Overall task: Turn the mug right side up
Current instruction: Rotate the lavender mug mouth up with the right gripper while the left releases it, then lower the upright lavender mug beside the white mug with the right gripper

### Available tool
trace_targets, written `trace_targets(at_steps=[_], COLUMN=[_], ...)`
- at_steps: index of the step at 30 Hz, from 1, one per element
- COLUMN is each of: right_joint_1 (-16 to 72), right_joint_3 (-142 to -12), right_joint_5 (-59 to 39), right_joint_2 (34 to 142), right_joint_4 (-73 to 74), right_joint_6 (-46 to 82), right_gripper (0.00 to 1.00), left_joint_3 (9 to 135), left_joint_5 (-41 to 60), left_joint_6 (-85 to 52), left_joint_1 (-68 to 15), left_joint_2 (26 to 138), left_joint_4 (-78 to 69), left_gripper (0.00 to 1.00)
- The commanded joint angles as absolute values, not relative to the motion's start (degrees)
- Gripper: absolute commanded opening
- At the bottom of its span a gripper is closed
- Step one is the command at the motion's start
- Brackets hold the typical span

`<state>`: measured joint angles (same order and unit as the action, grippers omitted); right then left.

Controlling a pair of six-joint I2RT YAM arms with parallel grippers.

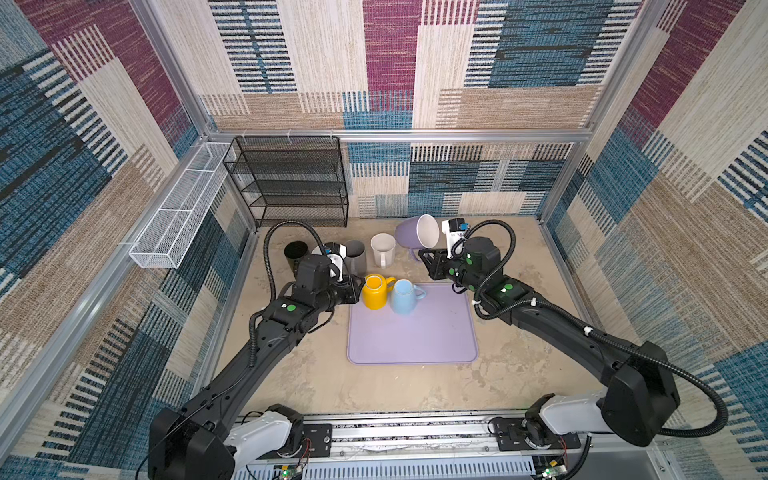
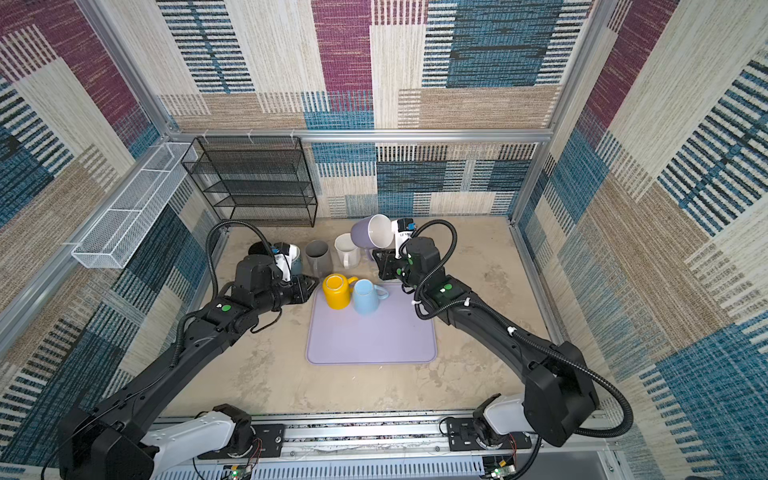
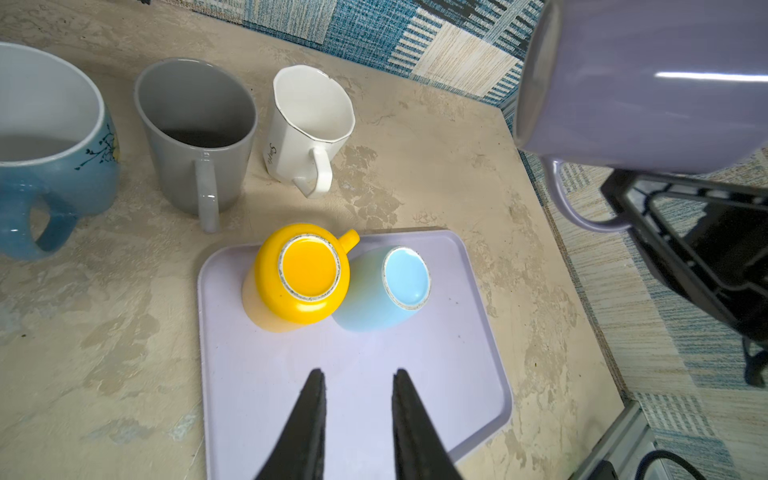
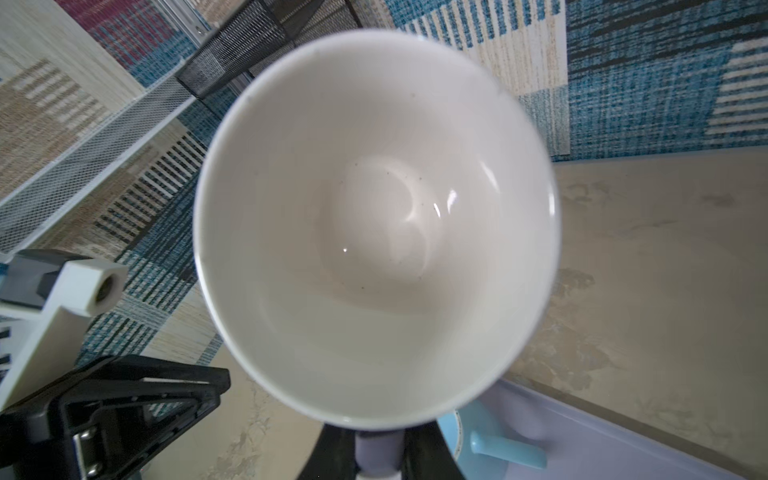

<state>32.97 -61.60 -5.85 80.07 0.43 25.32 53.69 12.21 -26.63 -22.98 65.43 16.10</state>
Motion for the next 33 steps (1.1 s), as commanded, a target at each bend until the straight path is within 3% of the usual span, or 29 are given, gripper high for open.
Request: trace_targets(at_steps=[1, 19, 33], right_joint_1=[32.48, 30.33, 30.23], right_joint_3=[-64.76, -85.82, -91.42], right_joint_5=[-2.65, 3.08, 5.89], right_joint_2=[82.14, 102.18, 111.65], right_joint_4=[-1.65, -21.58, -24.52], right_joint_6=[23.09, 22.33, 21.90], right_gripper=[0.00, 0.00, 0.00], left_joint_3=[54.38, 53.64, 53.92], left_joint_5=[11.32, 10.07, 2.74], left_joint_6=[-23.47, -22.32, -22.32], left_joint_1=[-22.88, -22.99, -23.02], left_joint_2=[65.52, 62.52, 59.00], left_joint_4=[17.27, 19.18, 23.23], left_gripper=[0.24, 0.25, 0.22])
